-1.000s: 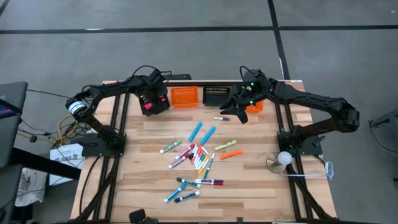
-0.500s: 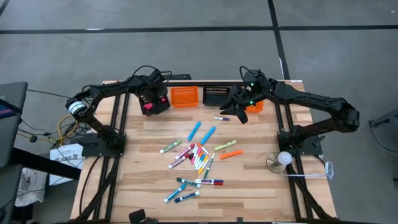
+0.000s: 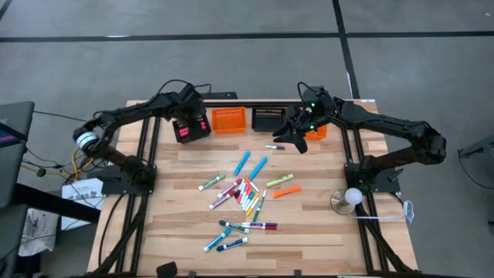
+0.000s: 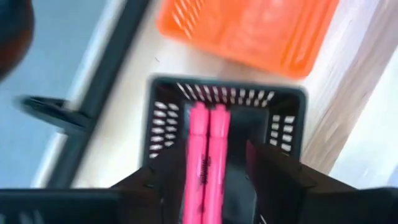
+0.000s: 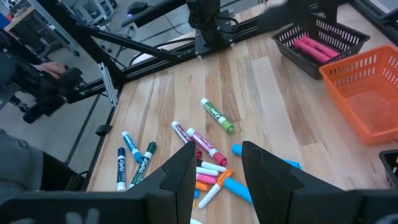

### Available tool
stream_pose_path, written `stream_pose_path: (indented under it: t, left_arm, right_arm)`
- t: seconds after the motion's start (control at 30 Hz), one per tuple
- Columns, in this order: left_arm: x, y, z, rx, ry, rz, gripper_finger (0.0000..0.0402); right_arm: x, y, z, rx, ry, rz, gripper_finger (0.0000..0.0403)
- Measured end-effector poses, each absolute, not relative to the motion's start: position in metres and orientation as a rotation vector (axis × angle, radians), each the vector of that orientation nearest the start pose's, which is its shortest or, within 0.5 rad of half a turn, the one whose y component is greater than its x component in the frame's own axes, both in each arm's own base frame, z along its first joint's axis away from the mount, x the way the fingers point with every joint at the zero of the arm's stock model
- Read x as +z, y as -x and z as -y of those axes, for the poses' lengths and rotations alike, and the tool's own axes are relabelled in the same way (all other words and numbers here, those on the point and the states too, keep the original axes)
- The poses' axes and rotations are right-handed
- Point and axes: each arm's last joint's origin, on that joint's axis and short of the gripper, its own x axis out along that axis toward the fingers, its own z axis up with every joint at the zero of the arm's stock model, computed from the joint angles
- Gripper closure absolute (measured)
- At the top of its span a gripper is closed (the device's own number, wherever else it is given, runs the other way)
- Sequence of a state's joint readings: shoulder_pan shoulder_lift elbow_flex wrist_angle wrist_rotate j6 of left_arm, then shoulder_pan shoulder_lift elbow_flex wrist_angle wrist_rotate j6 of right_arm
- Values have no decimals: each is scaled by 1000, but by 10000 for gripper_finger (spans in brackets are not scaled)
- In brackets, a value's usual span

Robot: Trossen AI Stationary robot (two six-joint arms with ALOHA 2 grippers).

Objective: Pick & Place Markers
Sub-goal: Put the light green highlighter into the left black bin

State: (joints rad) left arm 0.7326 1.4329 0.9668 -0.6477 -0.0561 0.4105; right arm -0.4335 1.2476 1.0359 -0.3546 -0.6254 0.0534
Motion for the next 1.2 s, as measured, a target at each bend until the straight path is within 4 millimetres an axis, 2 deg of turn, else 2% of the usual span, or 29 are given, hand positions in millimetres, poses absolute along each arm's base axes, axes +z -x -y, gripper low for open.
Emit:
stream_pose_path:
  t: [0.13,0.3,0.4,0.5,0.6,0.73,0.97,1.1,1.2]
  left_arm:
    - [265,-184,-166,544,-7,-1014,232]
    - [318,-155,-127,563,29,-695,238]
    - [341,-138,-101,525,49,-527,240]
    - [356,-126,-79,483,75,-403,241]
    - [364,-119,-63,423,83,-329,241]
    - [367,-121,-52,345,84,-300,243]
    - [362,-135,-48,283,88,-334,244]
    - [359,-142,-49,275,93,-360,244]
    - [357,-145,-50,275,95,-374,244]
  right_arm:
    - [313,-250,93,186,-327,-484,284]
    - [323,-260,80,250,-253,-381,284]
    - [330,-267,68,263,-199,-316,284]
    - [334,-272,55,237,-156,-283,284]
    - [334,-275,46,222,-136,-277,284]
    - [334,-276,37,248,-130,-280,284]
    - [334,-279,29,143,-110,-284,284]
    - [333,-280,22,58,-34,-287,284]
    - [326,-282,15,3,-5,-349,284]
